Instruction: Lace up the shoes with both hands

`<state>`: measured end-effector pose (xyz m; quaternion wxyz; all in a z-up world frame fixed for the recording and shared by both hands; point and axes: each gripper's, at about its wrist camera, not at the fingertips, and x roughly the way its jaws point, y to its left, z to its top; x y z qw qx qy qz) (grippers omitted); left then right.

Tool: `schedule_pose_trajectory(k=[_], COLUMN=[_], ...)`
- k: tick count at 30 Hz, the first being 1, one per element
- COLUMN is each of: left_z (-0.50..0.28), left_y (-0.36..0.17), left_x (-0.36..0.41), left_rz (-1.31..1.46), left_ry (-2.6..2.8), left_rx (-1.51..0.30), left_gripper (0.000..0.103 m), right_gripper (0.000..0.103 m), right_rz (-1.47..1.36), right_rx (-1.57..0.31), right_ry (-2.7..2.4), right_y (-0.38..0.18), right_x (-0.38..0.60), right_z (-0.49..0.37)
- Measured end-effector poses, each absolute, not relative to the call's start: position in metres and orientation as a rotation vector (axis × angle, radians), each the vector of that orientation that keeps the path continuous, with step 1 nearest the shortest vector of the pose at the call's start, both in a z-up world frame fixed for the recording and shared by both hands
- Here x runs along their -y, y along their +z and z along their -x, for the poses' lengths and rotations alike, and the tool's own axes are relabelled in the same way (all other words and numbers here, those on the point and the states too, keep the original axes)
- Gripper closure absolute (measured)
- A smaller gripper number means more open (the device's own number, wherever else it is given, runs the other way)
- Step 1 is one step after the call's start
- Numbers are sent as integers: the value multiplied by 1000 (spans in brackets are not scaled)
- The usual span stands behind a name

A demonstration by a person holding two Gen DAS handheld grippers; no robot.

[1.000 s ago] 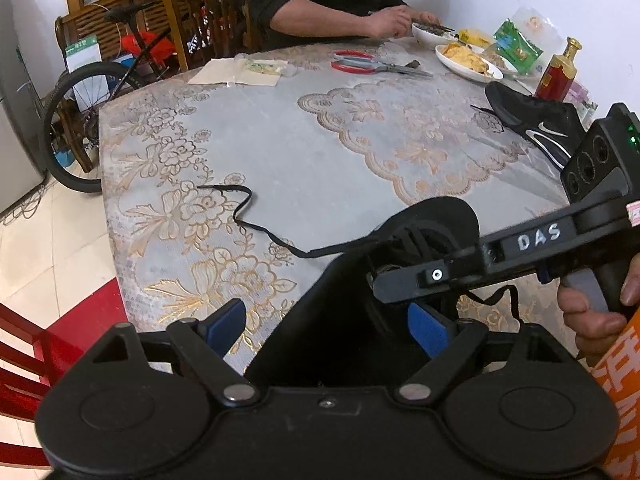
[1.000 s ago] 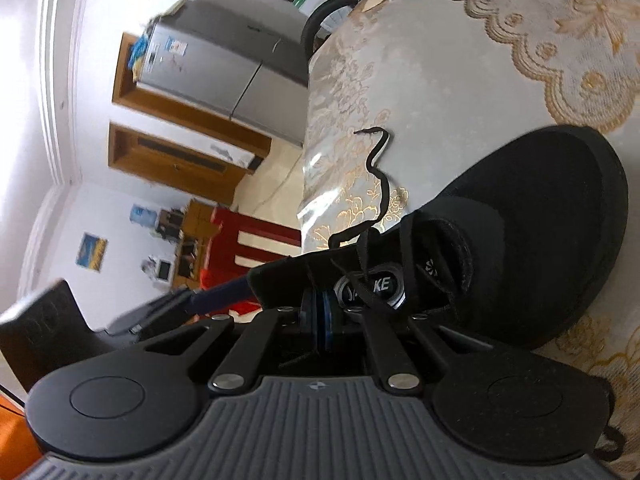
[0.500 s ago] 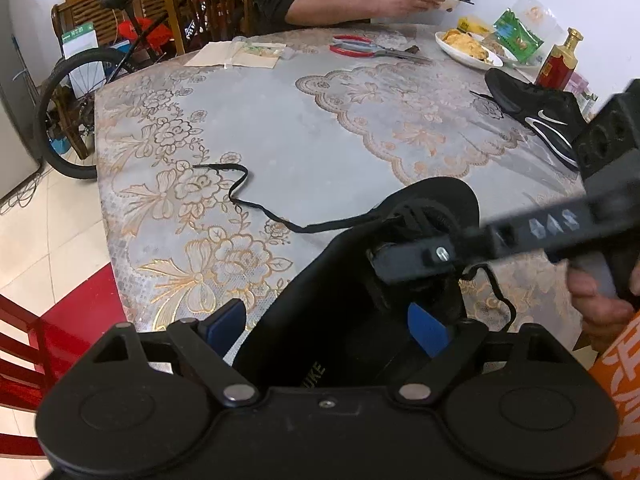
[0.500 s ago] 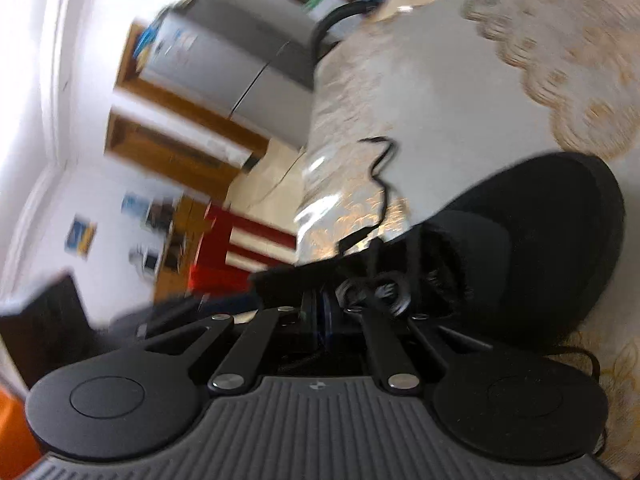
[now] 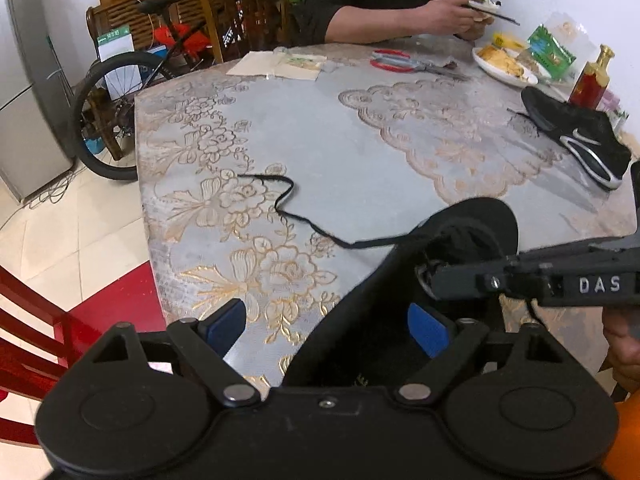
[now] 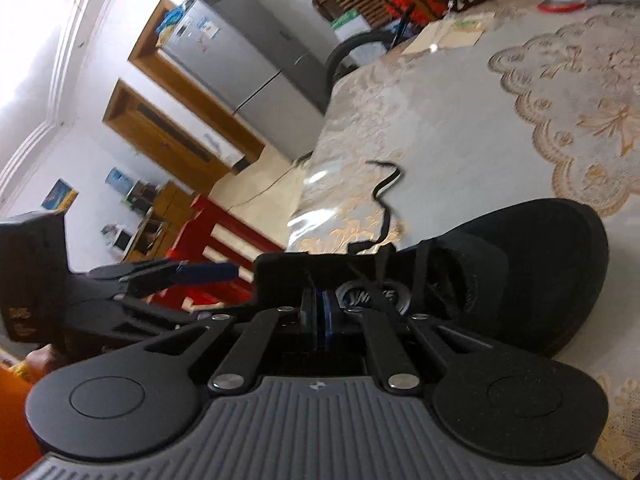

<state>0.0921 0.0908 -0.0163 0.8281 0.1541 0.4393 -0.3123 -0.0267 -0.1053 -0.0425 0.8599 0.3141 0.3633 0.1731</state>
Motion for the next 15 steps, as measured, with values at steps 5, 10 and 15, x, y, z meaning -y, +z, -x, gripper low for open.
schedule_pose_trajectory(k=[5,10,15], left_z=[-90,-89,-91], left_y=[-28,-38,-44], left_x=[-92,-94,-96], left_rz=[-329,-346,-327], left_ry=[-625,-597,-597], left_rx=[-976,-1011,-1039], left_gripper=[16,16,14], right_gripper=[99,99,99], right_rz=[-677,-717,-761], right_rx=[-688,-626,-641], right_ry=[333,306,296], right_y=[-45,-45,-49], right_x=[106,110,107], right_z=[39,51,47])
